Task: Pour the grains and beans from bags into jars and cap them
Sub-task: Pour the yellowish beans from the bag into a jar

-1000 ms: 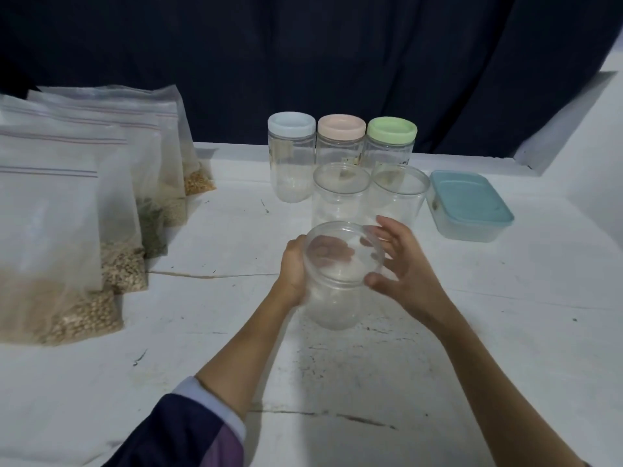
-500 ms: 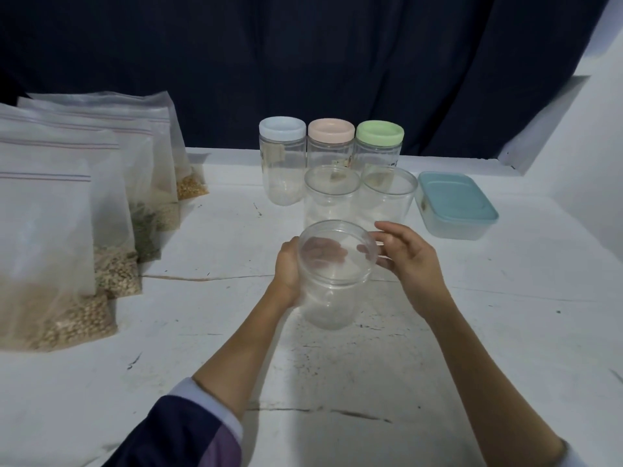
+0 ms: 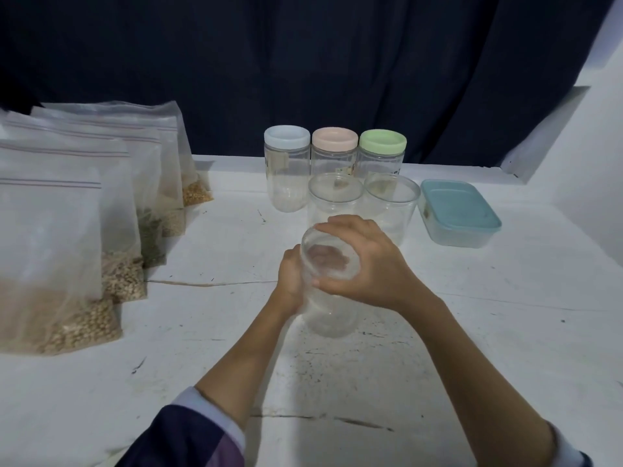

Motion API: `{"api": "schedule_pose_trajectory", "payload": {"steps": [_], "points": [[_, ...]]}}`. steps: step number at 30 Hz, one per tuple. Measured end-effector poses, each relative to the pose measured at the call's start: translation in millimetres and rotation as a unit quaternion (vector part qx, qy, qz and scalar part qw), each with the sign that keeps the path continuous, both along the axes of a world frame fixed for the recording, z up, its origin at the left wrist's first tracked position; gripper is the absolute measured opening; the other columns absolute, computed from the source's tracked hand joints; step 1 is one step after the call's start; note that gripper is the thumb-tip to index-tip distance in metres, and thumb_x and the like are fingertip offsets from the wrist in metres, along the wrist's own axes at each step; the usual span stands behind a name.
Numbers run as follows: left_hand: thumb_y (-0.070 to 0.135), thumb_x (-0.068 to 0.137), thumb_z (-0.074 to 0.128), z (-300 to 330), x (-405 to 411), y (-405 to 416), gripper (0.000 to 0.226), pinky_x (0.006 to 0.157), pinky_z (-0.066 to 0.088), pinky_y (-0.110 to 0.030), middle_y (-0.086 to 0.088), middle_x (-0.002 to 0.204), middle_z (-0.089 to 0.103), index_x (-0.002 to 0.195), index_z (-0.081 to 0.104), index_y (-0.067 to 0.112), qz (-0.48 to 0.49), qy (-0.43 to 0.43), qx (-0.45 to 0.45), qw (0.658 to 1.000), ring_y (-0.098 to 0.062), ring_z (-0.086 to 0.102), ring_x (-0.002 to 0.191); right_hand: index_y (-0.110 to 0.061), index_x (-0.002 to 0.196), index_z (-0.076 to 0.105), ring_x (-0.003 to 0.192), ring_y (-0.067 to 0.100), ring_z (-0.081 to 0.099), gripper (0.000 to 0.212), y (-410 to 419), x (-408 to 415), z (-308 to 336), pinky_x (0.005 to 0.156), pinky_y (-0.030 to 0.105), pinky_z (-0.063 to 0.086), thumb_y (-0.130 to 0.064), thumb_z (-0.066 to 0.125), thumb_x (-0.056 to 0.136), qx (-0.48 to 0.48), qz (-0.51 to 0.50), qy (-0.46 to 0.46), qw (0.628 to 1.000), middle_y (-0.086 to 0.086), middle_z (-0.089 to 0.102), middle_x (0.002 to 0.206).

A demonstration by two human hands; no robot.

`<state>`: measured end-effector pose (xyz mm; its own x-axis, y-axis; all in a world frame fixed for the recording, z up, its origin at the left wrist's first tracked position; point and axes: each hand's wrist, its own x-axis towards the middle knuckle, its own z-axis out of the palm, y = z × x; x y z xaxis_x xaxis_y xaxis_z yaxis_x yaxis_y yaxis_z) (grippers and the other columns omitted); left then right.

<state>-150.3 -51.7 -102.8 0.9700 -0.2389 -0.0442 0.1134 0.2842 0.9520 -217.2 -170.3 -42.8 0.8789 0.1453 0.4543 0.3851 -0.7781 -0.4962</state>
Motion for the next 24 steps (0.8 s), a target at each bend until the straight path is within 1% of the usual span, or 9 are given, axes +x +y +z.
{"api": "schedule_pose_trajectory", "payload": {"steps": [2,3,5,7,9,13,16,20,24], "points": [[0.011,0.096,0.029,-1,0,2,0.050,0.063,0.053,-0.025,-0.008,0.068,0.071,0.071,0.071,0.005,-0.028,0.017,-0.031,0.999,-0.022,0.067,0.068,-0.035,0.122,0.057,0.114,0.000,0.051,0.058,-4,1,8,0.097,0.015,0.038,-0.055,0.066,0.068,0.193,0.023,0.035,0.980,-0.017,0.056,0.125],[0.016,0.096,0.024,-2,2,3,0.051,0.065,0.053,-0.024,-0.013,0.072,0.072,0.076,0.069,0.001,-0.051,0.017,-0.043,0.998,-0.025,0.067,0.071,-0.037,0.119,0.057,0.114,0.001,0.054,0.050,-7,1,13,0.098,0.019,0.042,-0.052,0.064,0.073,0.322,0.015,0.057,0.945,-0.017,0.058,0.126],[0.021,0.096,0.018,-5,3,6,0.053,0.065,0.052,-0.023,-0.017,0.078,0.072,0.087,0.064,-0.006,-0.076,0.014,-0.058,0.995,-0.028,0.068,0.075,-0.030,0.123,0.057,0.115,0.017,0.061,0.045,-20,5,12,0.097,0.035,0.047,-0.054,0.051,0.085,0.575,-0.024,0.090,0.813,-0.001,0.061,0.128],[0.022,0.095,0.019,-7,2,10,0.053,0.065,0.052,-0.023,-0.018,0.078,0.072,0.088,0.062,-0.007,-0.073,0.015,-0.066,0.995,-0.027,0.068,0.074,-0.012,0.130,0.051,0.111,0.031,0.063,0.053,-31,7,3,0.090,0.045,0.050,-0.051,0.036,0.097,0.726,-0.050,0.094,0.679,0.015,0.060,0.128],[0.025,0.093,0.022,-9,1,14,0.051,0.065,0.053,-0.023,-0.019,0.078,0.071,0.088,0.062,-0.008,-0.066,0.011,-0.078,0.995,-0.028,0.069,0.073,0.000,0.128,0.048,0.103,0.036,0.065,0.050,-37,5,-11,0.078,0.045,0.055,-0.041,0.032,0.102,0.757,-0.096,0.109,0.637,0.023,0.060,0.124],[0.029,0.089,0.026,-10,-2,22,0.050,0.069,0.053,-0.026,-0.020,0.079,0.071,0.090,0.062,-0.007,-0.041,0.008,-0.083,0.996,-0.028,0.069,0.074,0.003,0.126,0.047,0.075,0.033,0.071,0.032,-37,4,-35,0.068,0.040,0.060,-0.011,0.051,0.097,0.666,-0.204,0.145,0.703,0.023,0.066,0.108],[0.026,0.096,0.018,-10,-5,25,0.053,0.065,0.054,-0.024,-0.018,0.077,0.071,0.090,0.061,-0.007,-0.027,0.014,-0.082,0.996,-0.026,0.069,0.071,0.001,0.123,0.049,0.059,0.021,0.062,0.041,-29,4,-51,0.056,0.021,0.052,0.009,0.058,0.084,0.536,-0.279,0.153,0.782,0.016,0.064,0.087],[0.026,0.096,0.019,-8,-10,28,0.053,0.062,0.053,-0.021,-0.018,0.077,0.072,0.090,0.061,-0.006,-0.006,0.011,-0.080,0.997,-0.025,0.069,0.070,-0.001,0.129,0.051,0.107,0.031,0.048,0.051,-24,6,-76,0.083,0.026,0.034,-0.014,0.070,0.083,0.205,-0.366,0.129,0.899,0.017,0.055,0.113],[0.026,0.095,0.025,-4,-17,27,0.049,0.069,0.053,-0.024,-0.017,0.085,0.071,0.091,0.062,-0.006,0.012,0.027,-0.092,0.995,-0.024,0.069,0.078,-0.008,0.130,0.050,0.122,0.032,0.035,0.056,-23,5,-80,0.095,0.039,0.034,-0.034,0.069,0.085,0.038,-0.411,0.180,0.893,0.014,0.042,0.132]]}}
